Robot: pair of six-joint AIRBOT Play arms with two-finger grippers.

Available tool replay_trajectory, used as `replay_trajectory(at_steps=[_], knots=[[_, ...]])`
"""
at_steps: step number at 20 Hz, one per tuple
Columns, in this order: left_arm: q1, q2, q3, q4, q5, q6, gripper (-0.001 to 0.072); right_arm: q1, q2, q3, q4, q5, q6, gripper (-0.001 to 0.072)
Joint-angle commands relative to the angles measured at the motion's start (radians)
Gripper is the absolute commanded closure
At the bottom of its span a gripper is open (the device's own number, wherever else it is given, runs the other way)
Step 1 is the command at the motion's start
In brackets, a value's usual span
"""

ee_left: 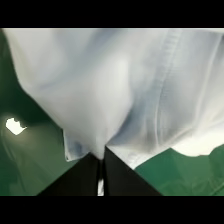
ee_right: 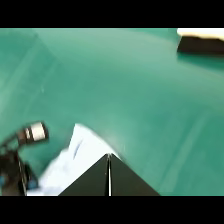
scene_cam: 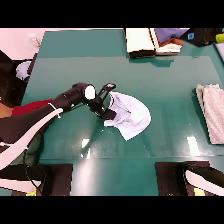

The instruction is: Fold the shirts.

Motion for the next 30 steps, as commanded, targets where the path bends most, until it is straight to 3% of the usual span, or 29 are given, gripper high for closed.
replay_trajectory(at_steps=[1, 5, 6, 7, 8, 11, 13, 17, 19, 20, 22, 24, 30], knots=[[0.036, 0.024, 0.039, 0.046, -0.021, 0.002, 0.068, -0.018, 0.04, -0.146, -0.005, 0.045, 0.002, 0.0691], [0.047, 0.035, 0.042, 0.082, -0.039, 0.003, 0.0681, -0.019, 0.127, -0.592, -0.032, -0.021, 0.042, 0.0684], [0.047, 0.035, 0.042, 0.086, -0.039, 0.003, 0.068, -0.019, 0.14, -0.712, -0.024, -0.052, 0.042, 0.0497], [0.047, 0.035, 0.042, 0.085, -0.039, 0.002, 0.0681, -0.019, 0.143, -0.811, -0.024, -0.077, 0.043, 0.0198], [0.047, 0.035, 0.042, 0.086, -0.039, 0.002, 0.0681, -0.019, 0.138, -0.896, -0.016, -0.1, 0.057, 0.0149], [0.047, 0.035, 0.042, 0.086, -0.039, 0.002, 0.0681, -0.017, 0.088, -1.078, 0.107, -0.213, 0.059, 0.016], [0.047, 0.035, 0.042, 0.086, -0.039, 0.002, 0.0681, 0.003, 0.041, -1.121, 0.169, -0.288, 0.032, 0.0227], [0.047, 0.035, 0.042, 0.086, -0.04, 0.003, 0.0681, 0.088, -0.054, -1.09, 0.191, -0.373, 0.03, 0.0232], [0.047, 0.035, 0.042, 0.091, -0.042, 0.002, 0.0681, 0.117, -0.094, -1.051, 0.188, -0.386, 0.03, 0.0285], [0.047, 0.035, 0.042, 0.098, -0.042, 0.002, 0.0681, 0.126, -0.114, -1.03, 0.181, -0.388, 0.03, 0.0334], [0.047, 0.035, 0.042, 0.118, -0.044, 0.002, 0.0681, 0.136, -0.14, -0.993, 0.179, -0.386, 0.008, 0.0693], [0.047, 0.035, 0.042, 0.168, -0.055, 0.001, 0.0681, 0.135, -0.138, -0.955, 0.154, -0.382, 0.005, 0.0692], [0.047, 0.16, 0.043, 0.478, -0.07, -0.099, 0.0681, 0.063, 0.033, -0.717, -0.145, -0.241, 0.035, 0.0694]])
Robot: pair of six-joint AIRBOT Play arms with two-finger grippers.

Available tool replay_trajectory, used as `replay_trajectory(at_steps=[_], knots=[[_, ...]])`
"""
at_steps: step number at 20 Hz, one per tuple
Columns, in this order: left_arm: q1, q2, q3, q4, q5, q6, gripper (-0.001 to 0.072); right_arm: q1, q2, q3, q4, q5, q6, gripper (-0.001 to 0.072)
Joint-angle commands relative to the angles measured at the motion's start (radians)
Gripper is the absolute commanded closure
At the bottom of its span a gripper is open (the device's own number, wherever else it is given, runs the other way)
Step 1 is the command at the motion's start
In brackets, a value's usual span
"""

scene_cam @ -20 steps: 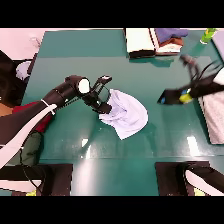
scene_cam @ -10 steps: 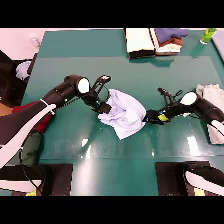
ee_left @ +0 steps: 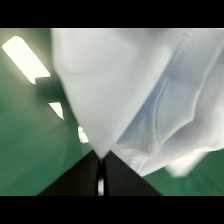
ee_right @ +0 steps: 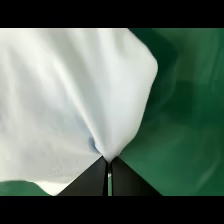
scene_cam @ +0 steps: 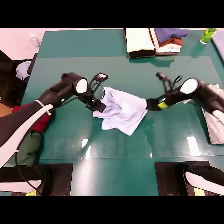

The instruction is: Fold the shirts.

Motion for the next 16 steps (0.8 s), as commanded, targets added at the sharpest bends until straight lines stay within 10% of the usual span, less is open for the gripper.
replay_trajectory(at_steps=[1, 16], knots=[[0.001, 0.112, 0.001, 0.211, 0.017, -0.08, 0.0681, -0.055, 0.119, 0.158, -0.184, 0.089, 0.01, 0.0694], [0.0, 0.594, 0.385, 0.27, 0.246, -0.088, 0.0681, -0.159, 0.423, 0.783, -0.214, 0.168, -0.013, 0.0694]])
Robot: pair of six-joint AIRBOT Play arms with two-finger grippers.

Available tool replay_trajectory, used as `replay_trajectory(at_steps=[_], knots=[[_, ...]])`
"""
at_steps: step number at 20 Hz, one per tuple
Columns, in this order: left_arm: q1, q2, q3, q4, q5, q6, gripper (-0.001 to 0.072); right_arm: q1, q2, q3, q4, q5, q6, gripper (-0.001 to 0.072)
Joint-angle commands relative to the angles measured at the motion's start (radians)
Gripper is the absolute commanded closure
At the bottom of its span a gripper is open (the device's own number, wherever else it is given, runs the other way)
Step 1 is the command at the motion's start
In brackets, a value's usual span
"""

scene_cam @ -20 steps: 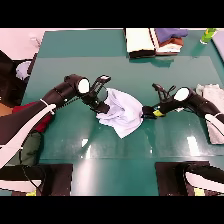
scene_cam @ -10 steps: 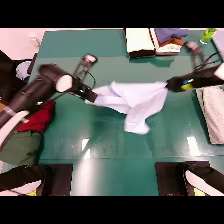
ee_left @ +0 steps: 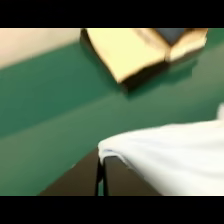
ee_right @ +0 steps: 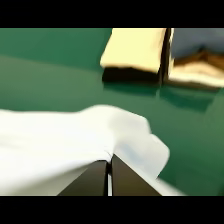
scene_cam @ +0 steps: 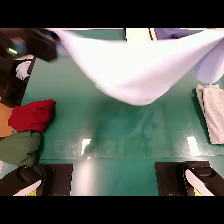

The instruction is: Fold the shirts.

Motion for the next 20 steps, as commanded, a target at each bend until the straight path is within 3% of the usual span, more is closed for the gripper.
replay_trajectory(at_steps=[1, 4, 6, 10, 13, 17, 20], knots=[[0.0, 0.028, 0.178, -0.009, 0.023, 0.003, 0.0681, -0.002, 0.02, 0.152, -0.004, 0.001, -0.008, 0.0694], [0.0, 0.028, 0.318, -0.026, 0.016, 0.009, 0.0681, -0.002, -0.007, 0.278, -0.004, 0.012, -0.011, 0.0693], [0.0, 0.028, 0.382, -0.051, -0.001, 0.058, 0.0681, -0.002, -0.048, 0.366, -0.005, 0.044, -0.024, 0.0694], [0.0, 0.023, 0.414, -0.053, -0.051, 0.083, 0.0681, -0.002, -0.166, 0.487, 0.004, 0.129, -0.011, 0.0694], [0.0, -0.048, 0.414, 0.065, -0.2, 0.084, 0.0681, -0.002, -0.239, 0.378, 0.008, 0.148, 0.038, 0.0694], [0.001, -0.276, 0.393, 0.261, -0.515, 0.082, 0.0681, 0.048, -0.401, 0.202, 0.004, 0.173, 0.059, 0.0694], [0.002, -0.441, 0.242, 0.259, -0.439, 0.062, 0.0681, 0.127, -0.56, 0.095, -0.005, 0.123, 0.058, 0.0694]])
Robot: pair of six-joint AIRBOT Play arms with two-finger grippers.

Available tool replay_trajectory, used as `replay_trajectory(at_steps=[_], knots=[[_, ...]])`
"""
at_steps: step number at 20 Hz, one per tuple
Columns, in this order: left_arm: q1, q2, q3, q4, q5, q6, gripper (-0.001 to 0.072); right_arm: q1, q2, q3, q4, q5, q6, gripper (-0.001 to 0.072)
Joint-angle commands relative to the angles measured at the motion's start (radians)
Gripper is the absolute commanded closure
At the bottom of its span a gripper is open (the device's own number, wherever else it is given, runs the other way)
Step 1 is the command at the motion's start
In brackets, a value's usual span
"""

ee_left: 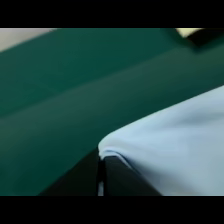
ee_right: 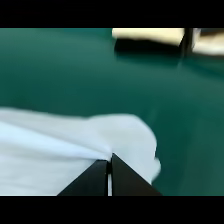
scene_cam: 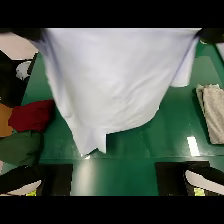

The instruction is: Fold the shirts.

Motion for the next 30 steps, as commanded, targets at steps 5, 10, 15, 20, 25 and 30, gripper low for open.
replay_trajectory(at_steps=[5, 10, 15, 20, 25, 30], knots=[[0.124, -0.385, -0.246, -0.032, 0.159, -0.114, 0.0681, 0.091, -0.364, -0.14, 0.019, -0.165, 0.008, 0.0693], [0.24, -0.451, -0.245, -0.129, 0.19, -0.157, 0.0679, 0.088, -0.446, -0.14, 0.017, -0.208, 0.005, 0.0687], [0.299, -0.441, -0.245, -0.193, 0.059, -0.129, 0.0168, 0.078, -0.443, -0.068, 0.015, -0.197, -0.002, 0.0328], [0.311, -0.293, -0.348, -0.203, -0.037, -0.077, 0.0168, -0.013, -0.331, -0.143, 0.007, -0.086, -0.035, 0.0333], [0.311, -0.056, -0.714, -0.367, 0.021, -0.104, 0.0168, -0.175, -0.153, -0.511, 0.008, -0.106, -0.039, 0.0397], [0.311, 0.011, -0.861, -0.502, 0.114, -0.137, 0.0168, -0.215, -0.169, -0.683, 0.014, -0.183, -0.039, 0.0407]])
